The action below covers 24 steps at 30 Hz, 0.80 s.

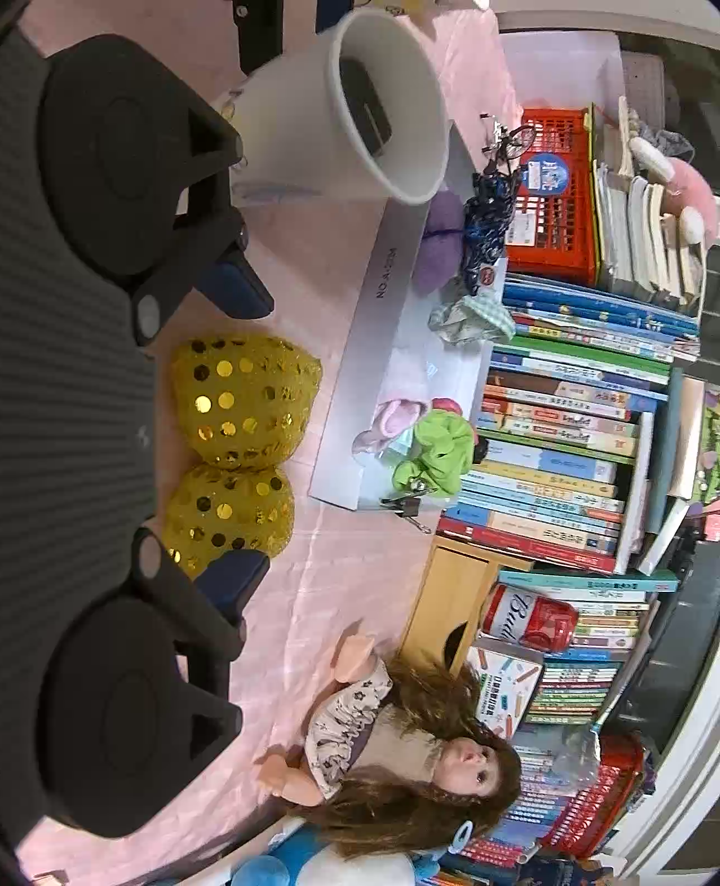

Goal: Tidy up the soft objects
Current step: 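Move the left gripper to the white tissue while the right gripper approaches the yellow sequin pouches, then grasp the white tissue with the left gripper while the right gripper grasps a yellow sequin pouch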

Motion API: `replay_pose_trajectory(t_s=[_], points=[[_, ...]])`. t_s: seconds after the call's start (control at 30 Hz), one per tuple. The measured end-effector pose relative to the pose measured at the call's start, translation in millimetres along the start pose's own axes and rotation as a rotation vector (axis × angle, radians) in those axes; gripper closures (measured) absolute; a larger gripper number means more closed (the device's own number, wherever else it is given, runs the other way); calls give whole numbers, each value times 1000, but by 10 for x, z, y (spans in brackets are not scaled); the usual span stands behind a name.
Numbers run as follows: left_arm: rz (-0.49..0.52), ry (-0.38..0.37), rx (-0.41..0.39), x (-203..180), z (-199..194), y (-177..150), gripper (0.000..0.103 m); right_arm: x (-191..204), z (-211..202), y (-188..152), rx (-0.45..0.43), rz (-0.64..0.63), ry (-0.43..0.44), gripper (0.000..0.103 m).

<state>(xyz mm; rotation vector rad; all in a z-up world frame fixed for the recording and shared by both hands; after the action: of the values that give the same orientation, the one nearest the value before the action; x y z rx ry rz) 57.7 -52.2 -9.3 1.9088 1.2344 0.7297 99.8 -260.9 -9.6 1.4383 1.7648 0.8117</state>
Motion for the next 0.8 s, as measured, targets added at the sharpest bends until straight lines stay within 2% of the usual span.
replay_pose_trajectory(t_s=[0.1,0.2,0.27,0.33,0.4,0.47,0.5,0.53,0.8], points=[[4,-9,4,-14,26,-5,63,14,50,-23,12,-9,2,7],[7,-22,22,-18,54,-15,82,51,93,-59,23,-33,-3,9],[1,-29,29,-16,58,-27,83,60,110,-79,27,-44,-5,15],[1,-28,27,-11,54,-28,84,55,89,-77,14,-43,-14,27],[-1,-28,26,-8,37,-39,85,45,47,-72,-7,-39,-16,33],[-9,-30,24,-5,11,-43,86,48,-17,-63,-36,-38,-18,47],[-12,-31,23,-4,-6,-46,95,51,-50,-66,-49,-38,-21,55],[-14,-32,24,1,-20,-48,99,51,-75,-60,-58,-37,-27,63],[-16,-7,7,27,-181,-78,97,4,-232,-78,-102,-11,-50,67]])
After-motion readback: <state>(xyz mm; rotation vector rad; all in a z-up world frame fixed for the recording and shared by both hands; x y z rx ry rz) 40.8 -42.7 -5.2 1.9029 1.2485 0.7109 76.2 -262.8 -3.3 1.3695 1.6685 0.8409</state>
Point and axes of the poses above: each gripper's, at about its wrist camera, not at the fingertips, and z roughly the way its jaws point, x to its left, y to its top, the point moved 3 cm from there along z, roughly the way its jaws point, and after that the axes turned 3 degrees about z, right-handed, at the moved point
